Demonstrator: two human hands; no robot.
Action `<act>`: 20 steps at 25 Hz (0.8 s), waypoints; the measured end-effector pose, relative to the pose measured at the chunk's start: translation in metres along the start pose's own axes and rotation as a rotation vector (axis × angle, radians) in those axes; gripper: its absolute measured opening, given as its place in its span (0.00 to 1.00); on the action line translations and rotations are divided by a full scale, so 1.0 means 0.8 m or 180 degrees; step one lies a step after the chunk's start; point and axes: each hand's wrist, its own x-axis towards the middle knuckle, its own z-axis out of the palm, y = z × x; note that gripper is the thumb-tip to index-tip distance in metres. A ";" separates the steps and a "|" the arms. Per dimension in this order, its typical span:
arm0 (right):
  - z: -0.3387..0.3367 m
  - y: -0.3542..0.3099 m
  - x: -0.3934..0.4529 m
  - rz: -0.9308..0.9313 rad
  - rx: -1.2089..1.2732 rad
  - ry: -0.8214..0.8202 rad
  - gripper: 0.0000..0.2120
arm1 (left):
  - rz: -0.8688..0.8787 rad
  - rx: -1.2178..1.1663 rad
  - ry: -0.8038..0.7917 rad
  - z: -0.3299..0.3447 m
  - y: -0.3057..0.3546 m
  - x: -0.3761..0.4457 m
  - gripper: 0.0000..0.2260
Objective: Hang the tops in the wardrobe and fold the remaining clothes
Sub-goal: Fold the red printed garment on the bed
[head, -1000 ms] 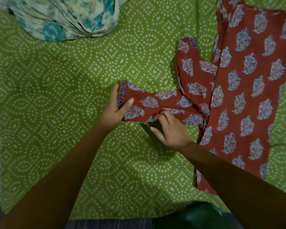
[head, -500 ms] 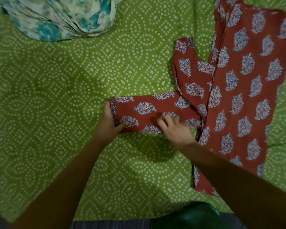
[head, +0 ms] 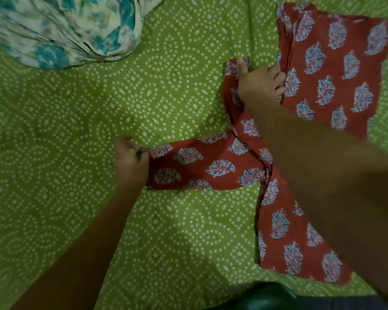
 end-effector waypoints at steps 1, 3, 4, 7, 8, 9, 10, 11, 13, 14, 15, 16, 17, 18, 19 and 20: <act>-0.008 -0.005 0.009 -0.0112 -0.0387 -0.0260 0.42 | 0.0145 -0.0138 -0.0139 0.010 0.015 0.006 0.18; -0.019 -0.005 0.015 -0.0499 -0.1004 -0.0517 0.42 | 0.0407 -0.0273 -0.0382 0.033 0.049 0.021 0.12; -0.024 0.000 0.017 -0.0659 -0.0946 -0.0595 0.38 | 0.0494 -0.0188 -0.0445 0.043 0.068 0.030 0.10; -0.032 0.030 0.022 -0.1147 0.0622 -0.1497 0.24 | 0.0776 -0.0117 -0.0759 0.079 0.128 0.061 0.08; -0.033 0.039 0.022 -0.1234 0.1239 -0.1912 0.20 | 0.0718 -0.0146 -0.0981 0.091 0.149 0.069 0.09; -0.036 0.045 0.020 -0.1276 0.1679 -0.2251 0.19 | 0.0498 -0.0300 -0.1200 0.102 0.166 0.075 0.10; -0.042 0.048 0.016 -0.1331 0.1976 -0.2531 0.19 | 0.0133 -0.0608 -0.1399 0.110 0.181 0.080 0.15; -0.050 0.049 0.011 -0.1403 0.2200 -0.2774 0.19 | -0.0283 -0.1040 -0.1588 0.115 0.193 0.082 0.22; -0.066 0.047 0.003 -0.1558 0.2517 -0.3120 0.18 | -0.0943 -0.2078 -0.2186 0.123 0.197 0.085 0.37; -0.074 0.049 0.000 -0.1569 0.2638 -0.3205 0.17 | -0.1078 -0.2449 -0.2563 0.126 0.198 0.080 0.42; -0.079 0.050 -0.003 -0.1558 0.2732 -0.3301 0.17 | -0.1136 -0.2665 -0.2868 0.129 0.198 0.073 0.46; -0.080 0.052 -0.005 -0.1549 0.2804 -0.3364 0.16 | -0.1183 -0.2737 -0.2997 0.132 0.197 0.064 0.48; -0.081 0.053 -0.008 -0.1517 0.2849 -0.3367 0.15 | -0.1277 -0.2817 -0.2936 0.136 0.199 0.055 0.49; -0.081 0.053 -0.008 -0.1440 0.2877 -0.3320 0.14 | -0.1321 -0.2882 -0.2764 0.138 0.199 0.050 0.48; -0.080 0.052 -0.007 -0.1356 0.2897 -0.3268 0.13 | -0.1234 -0.2870 -0.2633 0.138 0.197 0.049 0.46; -0.077 0.053 -0.004 -0.1279 0.2889 -0.3192 0.12 | -0.1057 -0.2842 -0.2624 0.135 0.196 0.050 0.42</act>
